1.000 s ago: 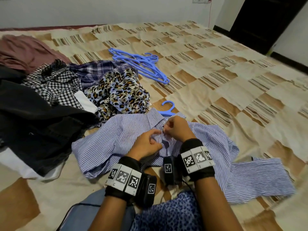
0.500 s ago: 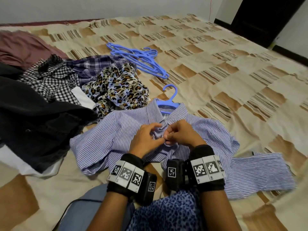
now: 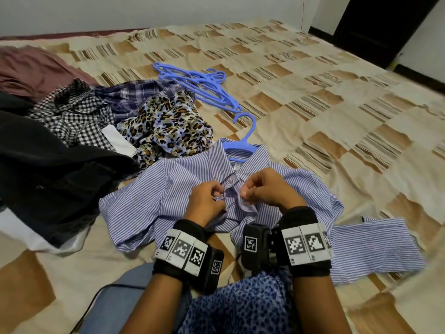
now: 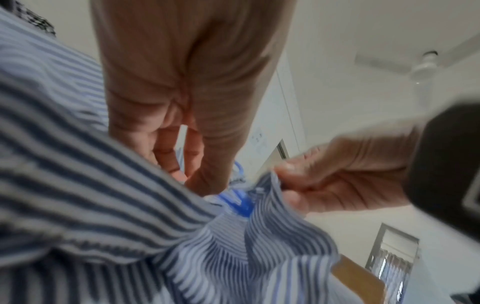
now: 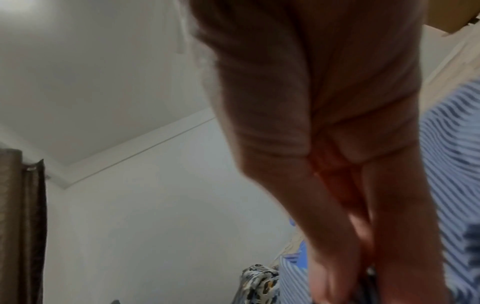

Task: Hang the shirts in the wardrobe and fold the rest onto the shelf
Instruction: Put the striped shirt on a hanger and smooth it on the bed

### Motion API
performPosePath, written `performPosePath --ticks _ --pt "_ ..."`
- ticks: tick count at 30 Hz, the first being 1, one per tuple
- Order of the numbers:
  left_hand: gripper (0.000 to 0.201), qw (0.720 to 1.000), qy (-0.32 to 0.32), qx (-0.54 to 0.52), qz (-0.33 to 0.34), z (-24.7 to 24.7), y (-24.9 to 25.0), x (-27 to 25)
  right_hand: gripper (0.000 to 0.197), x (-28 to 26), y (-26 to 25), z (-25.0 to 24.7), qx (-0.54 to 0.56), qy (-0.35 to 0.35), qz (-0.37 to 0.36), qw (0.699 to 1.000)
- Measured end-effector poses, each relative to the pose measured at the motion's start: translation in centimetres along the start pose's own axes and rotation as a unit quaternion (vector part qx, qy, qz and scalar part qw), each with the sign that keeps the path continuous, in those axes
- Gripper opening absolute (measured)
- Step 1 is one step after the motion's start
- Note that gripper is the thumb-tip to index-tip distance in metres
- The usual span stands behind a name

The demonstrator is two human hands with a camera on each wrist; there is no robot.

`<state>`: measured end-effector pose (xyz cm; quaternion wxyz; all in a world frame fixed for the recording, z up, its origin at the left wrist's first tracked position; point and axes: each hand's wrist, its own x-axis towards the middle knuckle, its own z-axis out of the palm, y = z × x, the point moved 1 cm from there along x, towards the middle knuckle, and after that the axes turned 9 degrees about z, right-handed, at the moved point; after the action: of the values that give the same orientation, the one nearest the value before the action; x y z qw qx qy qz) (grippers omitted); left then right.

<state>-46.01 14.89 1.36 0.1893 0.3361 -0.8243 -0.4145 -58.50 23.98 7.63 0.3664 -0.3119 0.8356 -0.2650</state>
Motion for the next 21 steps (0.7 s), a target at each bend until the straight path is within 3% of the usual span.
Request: performPosePath --ticks 2,3,6,10,17,21 --pt "0.028 1.0 0.01 -0.023 -0.005 -0.7 0.4 0.2 0.013 0.8 0.3 -0.2 -0.044 0.148 -0.015 0.988" --pt "0.033 0.999 0.014 -0.035 -0.002 -1.0 0.6 0.2 0.012 1.1 0.3 -0.2 -0.04 0.177 -0.022 0.983" --pt "0.049 0.998 0.003 -0.052 0.032 -1.5 1.2 0.3 0.017 1.4 -0.1 0.5 -0.035 0.136 -0.034 0.989" --pt "0.038 0.997 -0.038 0.006 0.063 -1.0 1.4 0.2 0.014 1.5 -0.3 1.0 -0.026 0.113 -0.032 0.993" --pt "0.015 0.998 0.01 0.021 0.064 -0.6 1.3 0.2 0.02 0.8 -0.5 0.4 -0.006 0.01 -0.02 1.0" --pt "0.023 0.995 0.07 0.045 0.052 -0.4 0.9 -0.1 0.01 0.4 -0.9 0.5 0.008 -0.023 -0.026 0.999"
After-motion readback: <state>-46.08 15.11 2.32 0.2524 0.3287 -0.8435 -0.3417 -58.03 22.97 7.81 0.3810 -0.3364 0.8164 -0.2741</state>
